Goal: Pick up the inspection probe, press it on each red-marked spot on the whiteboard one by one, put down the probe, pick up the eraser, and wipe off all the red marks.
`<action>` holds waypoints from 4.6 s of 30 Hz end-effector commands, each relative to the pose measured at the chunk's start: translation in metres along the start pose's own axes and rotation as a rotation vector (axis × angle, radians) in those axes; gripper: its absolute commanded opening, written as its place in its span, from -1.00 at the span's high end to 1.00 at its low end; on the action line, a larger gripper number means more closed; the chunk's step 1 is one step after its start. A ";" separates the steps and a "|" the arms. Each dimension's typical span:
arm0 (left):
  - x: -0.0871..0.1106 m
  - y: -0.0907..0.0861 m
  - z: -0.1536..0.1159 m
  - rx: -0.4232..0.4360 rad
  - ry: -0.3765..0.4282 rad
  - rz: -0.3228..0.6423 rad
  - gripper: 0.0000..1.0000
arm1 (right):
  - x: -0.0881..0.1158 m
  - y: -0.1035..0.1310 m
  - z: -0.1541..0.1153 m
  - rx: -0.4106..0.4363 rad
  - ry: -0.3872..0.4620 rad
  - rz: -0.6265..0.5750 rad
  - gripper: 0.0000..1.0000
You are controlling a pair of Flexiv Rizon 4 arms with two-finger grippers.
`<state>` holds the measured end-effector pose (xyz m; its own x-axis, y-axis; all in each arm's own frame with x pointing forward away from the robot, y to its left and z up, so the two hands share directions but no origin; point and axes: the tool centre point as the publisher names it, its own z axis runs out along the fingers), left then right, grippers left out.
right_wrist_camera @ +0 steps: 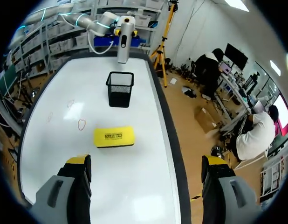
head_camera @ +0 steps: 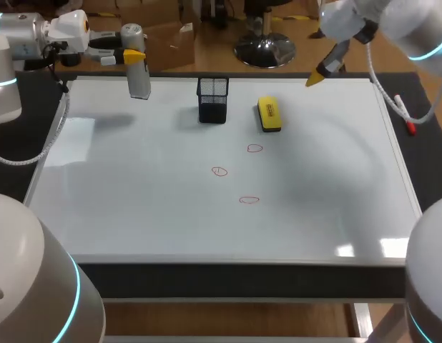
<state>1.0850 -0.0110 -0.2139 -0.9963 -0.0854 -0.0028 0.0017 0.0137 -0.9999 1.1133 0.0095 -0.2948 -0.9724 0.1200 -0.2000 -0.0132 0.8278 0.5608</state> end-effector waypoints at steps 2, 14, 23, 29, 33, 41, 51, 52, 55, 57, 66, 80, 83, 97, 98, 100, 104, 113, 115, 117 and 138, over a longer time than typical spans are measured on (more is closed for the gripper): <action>-0.001 -0.001 0.000 -0.001 0.002 -0.001 1.00 | -0.002 0.003 0.006 0.570 0.507 -0.247 -1.00; -0.001 -0.001 0.000 -0.001 0.002 -0.001 1.00 | 0.001 0.004 0.003 0.582 0.511 -0.231 -1.00; -0.001 -0.001 0.000 -0.001 0.002 -0.001 1.00 | 0.001 0.004 0.003 0.582 0.511 -0.231 -1.00; -0.001 -0.001 0.000 -0.001 0.002 -0.001 1.00 | 0.000 0.008 0.020 0.594 0.567 -0.352 -1.00; -0.001 -0.001 0.000 -0.001 0.002 -0.001 1.00 | 0.007 0.012 0.029 0.618 0.625 -0.472 -1.00; -0.001 -0.001 0.000 -0.001 0.002 -0.001 1.00 | 0.025 0.010 0.040 0.558 0.607 -0.704 -1.00; -0.001 -0.001 0.000 -0.001 0.002 -0.001 1.00 | 0.040 -0.001 0.054 0.402 0.496 -0.937 -1.00; -0.001 -0.001 0.000 -0.001 0.002 -0.001 1.00 | 0.042 -0.002 0.055 0.384 0.485 -0.962 -1.00; -0.001 -0.001 0.000 -0.001 0.002 -0.001 1.00 | 0.045 -0.004 0.061 0.337 0.488 -1.023 -1.00; -0.001 -0.001 0.000 -0.001 0.002 -0.001 1.00 | 0.046 -0.002 0.065 0.290 0.544 -1.052 -1.00; -0.001 -0.001 0.000 -0.001 0.002 -0.001 1.00 | 0.050 0.005 0.079 0.218 0.601 -1.235 -1.00; -0.001 -0.001 0.000 -0.001 0.002 -0.001 1.00 | 0.055 0.006 0.101 0.236 0.765 -1.337 -1.00; -0.001 -0.001 0.000 -0.001 0.002 -0.001 1.00 | 0.055 0.006 0.101 0.236 0.765 -1.337 -1.00; -0.001 -0.001 0.000 -0.001 0.002 -0.001 1.00 | 0.055 0.006 0.101 0.236 0.765 -1.337 -1.00; -0.001 -0.001 0.000 -0.001 0.002 -0.001 1.00 | 0.055 0.006 0.101 0.236 0.765 -1.337 -1.00; -0.001 -0.001 0.000 -0.001 0.002 -0.001 1.00 | 0.055 0.006 0.101 0.236 0.765 -1.337 -1.00; -0.001 -0.001 0.000 -0.001 0.002 -0.001 1.00 | 0.056 0.008 0.105 0.229 0.775 -1.352 -1.00; -0.001 -0.001 0.000 -0.001 0.002 -0.001 1.00 | 0.071 0.009 0.125 0.163 0.767 -1.491 -1.00; -0.001 -0.001 0.000 -0.001 0.002 -0.001 1.00 | 0.073 0.007 0.128 0.159 0.770 -1.500 -1.00; -0.001 -0.001 0.000 -0.001 0.002 -0.001 1.00 | 0.075 0.006 0.129 0.154 0.771 -1.519 -1.00; -0.001 -0.001 0.000 -0.001 0.002 -0.001 1.00 | 0.082 -0.004 0.133 0.156 0.776 -1.511 -1.00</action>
<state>1.0851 -0.0109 -0.2140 -0.9964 -0.0851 -0.0028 0.0017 0.0134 -0.9999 1.0655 0.0908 -0.4202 0.0029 -1.0000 -0.0026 -0.9857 -0.0033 0.1685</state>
